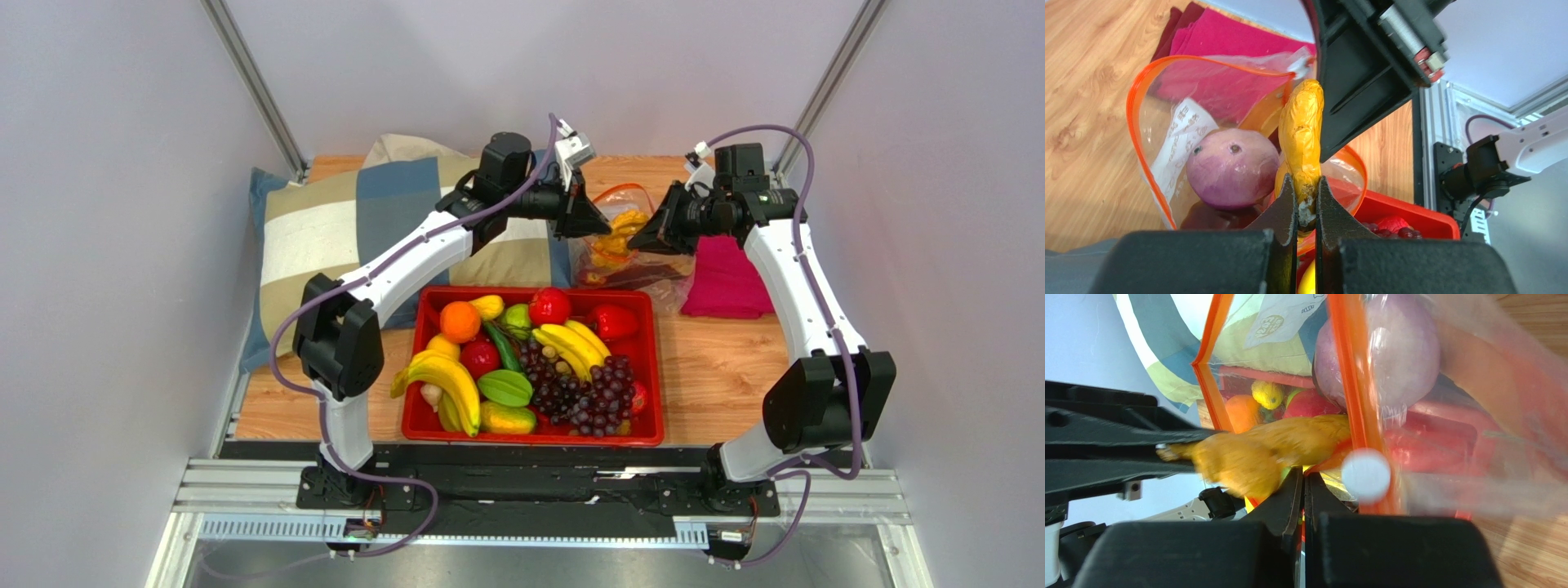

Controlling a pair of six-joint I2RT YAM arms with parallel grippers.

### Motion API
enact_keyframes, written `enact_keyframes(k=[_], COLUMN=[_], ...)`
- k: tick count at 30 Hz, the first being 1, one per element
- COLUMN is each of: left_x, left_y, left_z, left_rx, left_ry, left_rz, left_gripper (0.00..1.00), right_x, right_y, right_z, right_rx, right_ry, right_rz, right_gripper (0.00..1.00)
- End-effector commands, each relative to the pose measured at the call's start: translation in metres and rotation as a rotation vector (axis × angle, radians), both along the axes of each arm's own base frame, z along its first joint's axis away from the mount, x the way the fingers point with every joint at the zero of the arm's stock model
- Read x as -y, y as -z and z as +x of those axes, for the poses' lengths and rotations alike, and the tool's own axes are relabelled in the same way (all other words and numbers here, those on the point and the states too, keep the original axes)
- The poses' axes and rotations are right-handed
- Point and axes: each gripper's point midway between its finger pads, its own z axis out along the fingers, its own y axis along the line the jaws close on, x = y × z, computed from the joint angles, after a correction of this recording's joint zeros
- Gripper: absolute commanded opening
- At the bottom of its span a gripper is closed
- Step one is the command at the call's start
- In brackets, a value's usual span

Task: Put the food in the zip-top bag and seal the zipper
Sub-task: Place the fake vegetable in the zipper food storage bag, then zip the zipper food storage bag at the center of the board.

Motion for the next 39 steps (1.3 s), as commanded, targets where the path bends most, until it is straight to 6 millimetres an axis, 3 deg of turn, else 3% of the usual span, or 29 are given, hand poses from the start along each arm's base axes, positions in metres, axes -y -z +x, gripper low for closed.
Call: enact_keyframes(k=[1, 6, 11, 12, 14, 15, 18, 19, 20, 21, 24, 27, 29, 32, 33, 36, 39], left_x=[-0.001, -0.014, -0.004, -0.001, 0.005, 0.005, 0.003, -0.002, -0.009, -0.014, -0.034, -0.054, -0.068, -0.087, -0.096, -0.108, -0.105], left_y=[0.039, 0.046, 0.043, 0.045, 0.044, 0.047, 0.033, 0.029, 0.006, -0.004, -0.042, -0.066, -0.070, -0.061, -0.049, -0.033, -0.042], left_z=[-0.009, -0.001, -0.026, -0.026, -0.027, -0.022, -0.012, -0.004, -0.005, -0.004, -0.001, 0.005, 0.010, 0.019, 0.021, 0.012, 0.005], left_rx=[-0.065, -0.099, 0.052, 0.076, 0.081, 0.067, 0.064, 0.075, 0.105, 0.103, 0.224, 0.348, 0.351, 0.303, 0.281, 0.293, 0.423], left_ry=[0.026, 0.000, 0.152, 0.164, 0.159, 0.131, 0.058, 0.032, 0.014, -0.002, -0.019, -0.094, -0.144, -0.179, -0.178, -0.121, -0.066], left_rz=[0.101, 0.110, 0.171, 0.180, 0.188, 0.200, 0.187, 0.165, 0.122, 0.091, 0.013, 0.028, 0.029, 0.047, 0.066, 0.044, -0.006], left_gripper=[0.00, 0.00, 0.00, 0.04, 0.16, 0.34, 0.64, 0.68, 0.72, 0.83, 0.99, 0.99, 0.99, 0.96, 0.95, 0.92, 0.95], right_x=[-0.009, -0.009, -0.010, -0.010, -0.011, -0.011, -0.012, -0.012, -0.012, -0.012, -0.012, -0.013, -0.012, -0.012, -0.013, -0.013, -0.013], right_y=[-0.038, -0.041, -0.040, -0.040, -0.041, -0.043, -0.046, -0.046, -0.046, -0.046, -0.046, -0.048, -0.049, -0.051, -0.051, -0.049, -0.046], right_z=[0.006, 0.005, 0.008, 0.009, 0.011, 0.013, 0.014, 0.014, 0.014, 0.015, 0.016, 0.018, 0.019, 0.020, 0.020, 0.022, 0.022], right_rx=[0.149, 0.159, 0.159, 0.159, 0.161, 0.169, 0.180, 0.181, 0.181, 0.184, 0.194, 0.215, 0.226, 0.239, 0.241, 0.240, 0.236], right_ry=[-0.046, -0.052, -0.056, -0.054, -0.054, -0.056, -0.059, -0.061, -0.062, -0.064, -0.070, -0.082, -0.089, -0.093, -0.095, -0.098, -0.105], right_rz=[0.043, 0.040, 0.043, 0.045, 0.051, 0.053, 0.055, 0.055, 0.055, 0.054, 0.049, 0.045, 0.040, 0.036, 0.036, 0.035, 0.037], right_gripper=[0.00, 0.00, 0.00, 0.00, 0.00, 0.00, 0.00, 0.00, 0.00, 0.00, 0.00, 0.00, 0.00, 0.00, 0.00, 0.00, 0.00])
